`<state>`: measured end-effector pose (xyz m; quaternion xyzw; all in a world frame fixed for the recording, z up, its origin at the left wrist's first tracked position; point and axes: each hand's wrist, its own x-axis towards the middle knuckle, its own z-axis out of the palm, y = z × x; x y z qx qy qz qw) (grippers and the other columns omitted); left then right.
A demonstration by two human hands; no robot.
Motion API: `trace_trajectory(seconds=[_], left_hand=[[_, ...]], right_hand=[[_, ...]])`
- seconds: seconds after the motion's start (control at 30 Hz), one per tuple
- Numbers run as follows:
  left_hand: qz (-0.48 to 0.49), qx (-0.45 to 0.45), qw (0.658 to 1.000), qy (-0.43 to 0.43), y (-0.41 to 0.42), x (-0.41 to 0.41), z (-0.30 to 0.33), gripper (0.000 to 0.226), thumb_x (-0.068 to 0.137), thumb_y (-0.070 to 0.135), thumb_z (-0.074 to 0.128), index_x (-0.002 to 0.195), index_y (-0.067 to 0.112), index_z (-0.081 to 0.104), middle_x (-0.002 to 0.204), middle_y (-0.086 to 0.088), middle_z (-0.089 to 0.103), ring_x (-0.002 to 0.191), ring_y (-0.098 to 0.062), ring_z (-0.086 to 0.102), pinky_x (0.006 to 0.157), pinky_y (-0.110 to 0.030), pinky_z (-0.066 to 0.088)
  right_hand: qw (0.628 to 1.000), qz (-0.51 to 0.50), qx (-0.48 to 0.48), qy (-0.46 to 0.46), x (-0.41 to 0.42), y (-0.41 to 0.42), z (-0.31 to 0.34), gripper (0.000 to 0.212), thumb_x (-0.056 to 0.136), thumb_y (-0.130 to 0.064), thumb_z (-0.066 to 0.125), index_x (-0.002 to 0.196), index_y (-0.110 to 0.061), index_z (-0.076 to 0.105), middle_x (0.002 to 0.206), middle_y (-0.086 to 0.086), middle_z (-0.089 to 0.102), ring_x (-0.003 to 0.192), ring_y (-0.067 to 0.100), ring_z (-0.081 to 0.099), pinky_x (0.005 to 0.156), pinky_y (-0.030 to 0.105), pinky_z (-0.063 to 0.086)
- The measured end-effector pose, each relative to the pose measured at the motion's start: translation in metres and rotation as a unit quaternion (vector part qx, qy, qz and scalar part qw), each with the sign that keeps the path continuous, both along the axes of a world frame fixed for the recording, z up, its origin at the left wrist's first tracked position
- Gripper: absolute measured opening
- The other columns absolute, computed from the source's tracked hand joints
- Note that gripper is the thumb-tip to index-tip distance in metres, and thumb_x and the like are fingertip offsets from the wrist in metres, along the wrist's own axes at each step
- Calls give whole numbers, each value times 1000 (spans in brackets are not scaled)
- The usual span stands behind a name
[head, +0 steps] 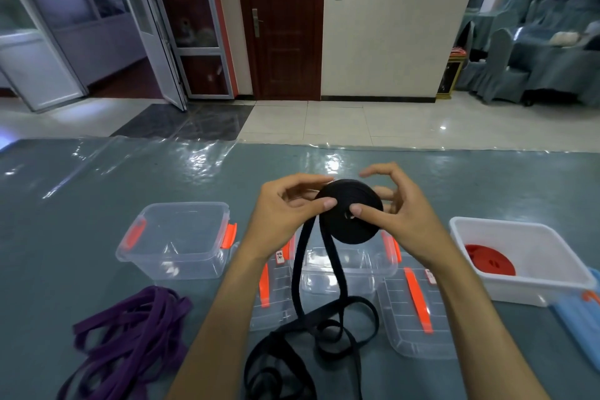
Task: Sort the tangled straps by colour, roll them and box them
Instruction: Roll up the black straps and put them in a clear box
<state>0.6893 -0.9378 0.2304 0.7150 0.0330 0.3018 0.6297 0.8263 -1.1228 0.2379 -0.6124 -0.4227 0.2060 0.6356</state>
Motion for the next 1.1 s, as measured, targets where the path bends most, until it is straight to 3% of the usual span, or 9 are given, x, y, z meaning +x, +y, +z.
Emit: trace_trajectory(seconds=[0.07,0.13,0.3,0.43,0.57,0.73,0.9,0.97,1.1], left_hand=[[7,-10,1000,-9,-2,3,-3,26,85,13,87,108,26,82,108,-1,81,103,-19,77,91,-24,60],[-5,-25,1000,-14,-3,5,-9,25,88,8,84,110,20,82,111,-4,79,108,-21,76,94,-26,59],[-29,-13,999,23,1,8,-14,35,92,8,79,123,24,78,119,-1,76,114,-19,71,100,-28,55],[-9,5,1000,9,4,6,-11,31,84,17,88,111,31,81,110,2,80,107,-19,76,93,-26,59],[-27,-25,999,16,4,7,-16,29,84,24,86,112,31,81,112,0,80,110,-21,75,101,-39,60],[-65,-29,996,45,8,9,-18,37,90,16,82,124,30,78,121,1,78,118,-18,73,101,-28,57],[-2,-22,997,70,12,11,-23,32,79,32,91,107,32,77,100,-2,81,96,-20,78,87,-27,61],[-12,-40,996,75,12,11,-26,28,79,30,90,104,29,77,103,-1,81,100,-18,77,89,-25,60],[-13,-18,996,89,22,10,-26,23,87,20,86,108,26,79,108,3,80,105,-14,75,93,-21,56]], right_hand=[[999,22,-22,-43,4,-1,4,50,90,-11,83,131,-37,69,119,-1,78,111,21,75,82,31,65],[997,6,-12,-72,7,-2,5,46,87,-9,86,124,-33,75,119,-4,78,114,18,74,84,31,65],[999,-41,24,8,6,3,-5,41,76,-17,92,102,-30,63,107,4,78,81,30,81,62,34,65],[999,34,-17,-30,8,4,-8,49,87,-14,85,128,-33,66,116,4,79,103,25,79,81,34,65],[999,9,8,-37,8,5,-8,41,85,-9,88,120,-26,75,112,2,81,101,21,79,82,25,63],[999,-34,10,13,8,10,-14,40,79,-10,92,99,-24,60,105,5,79,88,32,81,66,40,66],[999,-9,-9,-31,11,12,-21,47,82,-22,90,125,-32,72,107,3,81,99,23,80,83,32,65],[997,-55,33,-41,11,14,-25,42,77,-29,92,117,-33,79,111,-2,81,104,18,78,87,28,63],[992,-113,45,15,13,22,-35,45,65,-42,99,98,-32,69,110,2,79,96,25,80,74,34,66]])
